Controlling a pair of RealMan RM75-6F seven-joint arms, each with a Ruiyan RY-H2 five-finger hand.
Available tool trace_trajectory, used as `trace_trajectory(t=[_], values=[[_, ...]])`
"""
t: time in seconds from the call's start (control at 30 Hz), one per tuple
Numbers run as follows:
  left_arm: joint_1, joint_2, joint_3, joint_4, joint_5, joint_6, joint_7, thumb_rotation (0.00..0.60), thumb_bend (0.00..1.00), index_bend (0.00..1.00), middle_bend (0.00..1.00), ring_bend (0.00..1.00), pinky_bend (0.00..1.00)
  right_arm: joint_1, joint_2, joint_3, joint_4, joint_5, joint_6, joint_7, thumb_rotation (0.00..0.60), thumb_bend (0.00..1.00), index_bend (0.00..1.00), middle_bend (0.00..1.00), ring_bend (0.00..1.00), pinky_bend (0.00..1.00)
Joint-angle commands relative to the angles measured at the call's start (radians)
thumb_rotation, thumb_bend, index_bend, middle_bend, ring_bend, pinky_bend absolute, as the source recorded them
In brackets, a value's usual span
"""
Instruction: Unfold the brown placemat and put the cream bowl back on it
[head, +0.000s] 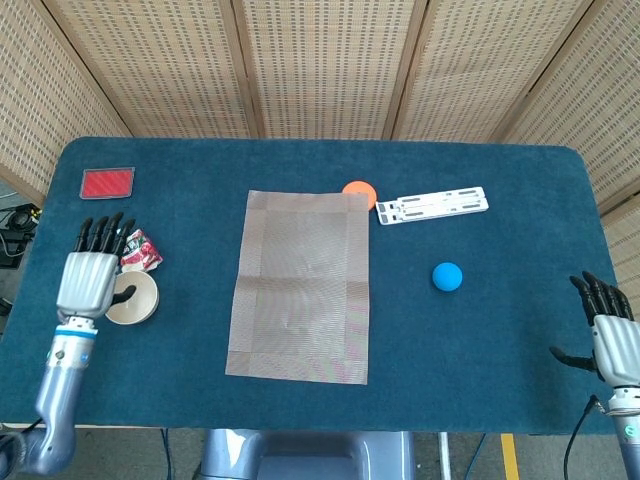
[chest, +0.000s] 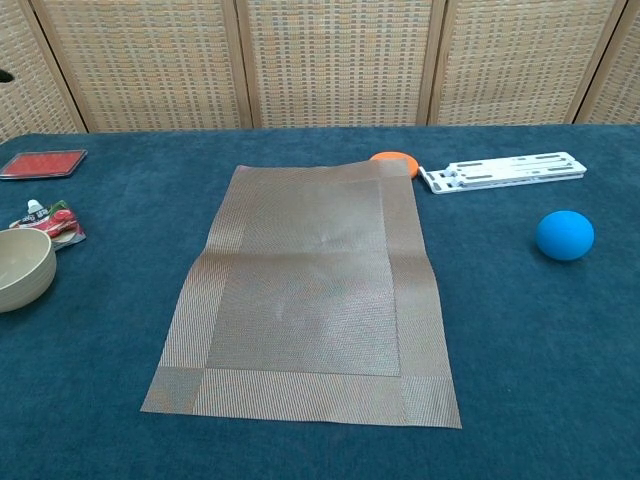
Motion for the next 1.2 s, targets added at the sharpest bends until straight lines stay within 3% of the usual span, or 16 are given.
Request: trace_trajectory(t=[0.03,0.4,0.63,0.87,1.2], values=[[0.097,0.053,0.067,-0.06,0.077,0.086,-0.057,0.6,0.0,0.0,0.0,0.0,0.0,-0.003,-0.004,-0.012,-0.01,-0.023,0.013,-0.011,0.6,0.02,0.0,0.0,0.0,0.0],[0.243,0.087,0.145,-0.061,0.216,0.219,-0.118,0.6,0.0,0.0,0.0,0.0,0.0,-0.003,-0.017,-0.046,-0.034,-0.094,0.033,-0.056,0.6,0.02,0.0,0.0,0.0,0.0],[0.282,0.109,0.133,-0.064,0.246,0.239,-0.164,0.6,0.0,0.0,0.0,0.0,0.0,0.021,-0.038,-0.106,-0.085,-0.244,0.032,-0.052,0.6,0.02,0.0,0.0,0.0,0.0],[0.299,0.121,0.115,-0.065,0.257,0.228,-0.187,0.6,0.0,0.0,0.0,0.0,0.0,0.074,-0.104,-0.133,-0.196,-0.316,-0.039,-0.148,0.6,0.02,0.0,0.0,0.0,0.0],[0.31,0.132,0.09,-0.061,0.254,0.194,-0.215,0.6,0.0,0.0,0.0,0.0,0.0,0.132,-0.3,-0.14,-0.216,-0.238,-0.2,-0.308,0.6,0.02,0.01,0.0,0.0,0.0]])
